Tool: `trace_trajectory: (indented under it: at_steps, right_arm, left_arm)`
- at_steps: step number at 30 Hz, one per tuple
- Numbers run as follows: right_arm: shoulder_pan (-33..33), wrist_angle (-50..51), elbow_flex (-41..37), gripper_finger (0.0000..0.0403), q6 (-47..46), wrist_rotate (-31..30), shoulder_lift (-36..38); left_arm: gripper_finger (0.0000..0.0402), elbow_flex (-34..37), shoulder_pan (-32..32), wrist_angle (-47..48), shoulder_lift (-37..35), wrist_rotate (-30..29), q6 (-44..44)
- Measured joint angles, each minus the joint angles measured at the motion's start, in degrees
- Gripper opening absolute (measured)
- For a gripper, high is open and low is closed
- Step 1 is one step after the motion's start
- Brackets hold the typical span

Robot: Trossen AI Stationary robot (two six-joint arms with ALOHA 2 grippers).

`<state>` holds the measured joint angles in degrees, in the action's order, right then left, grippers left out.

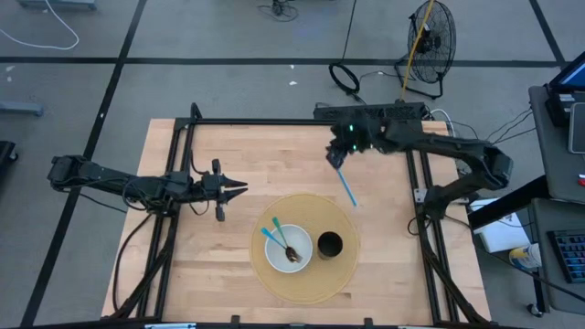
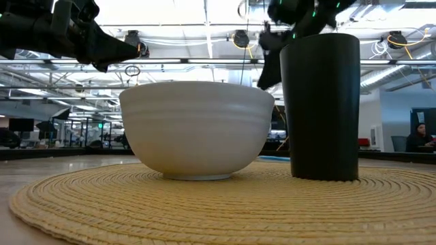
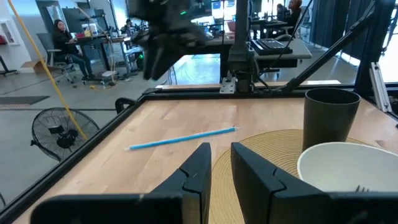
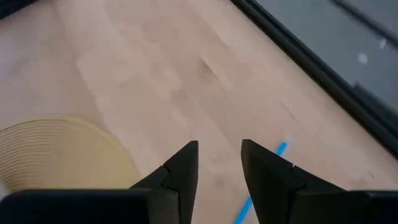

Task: Pick & Place Utensil
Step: Put the blue straw into the black cup

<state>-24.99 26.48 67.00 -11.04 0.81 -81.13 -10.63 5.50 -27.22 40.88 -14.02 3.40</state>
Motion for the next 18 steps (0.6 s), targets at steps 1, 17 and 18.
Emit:
trace_trajectory:
  at_steps: [1,17,18]
  right_arm:
    - [-1.8,-0.54,0.0,0.0122,-0.05,1.58,-1.15]
    - [-9.39,9.03,12.81,0.0171,3.89,0.67,-20.47]
    - [-10.01,10.54,13.33,0.0172,3.23,0.65,-21.28]
  left_arm:
    - [0.0067,0.0,0.0,0.18,0.0,0.0,0.28]
    - [0.0067,0.02,-0.33,2.08,0.0,-1.77,1.6]
    - [0.0067,0.02,-0.33,2.14,0.0,-1.77,1.58]
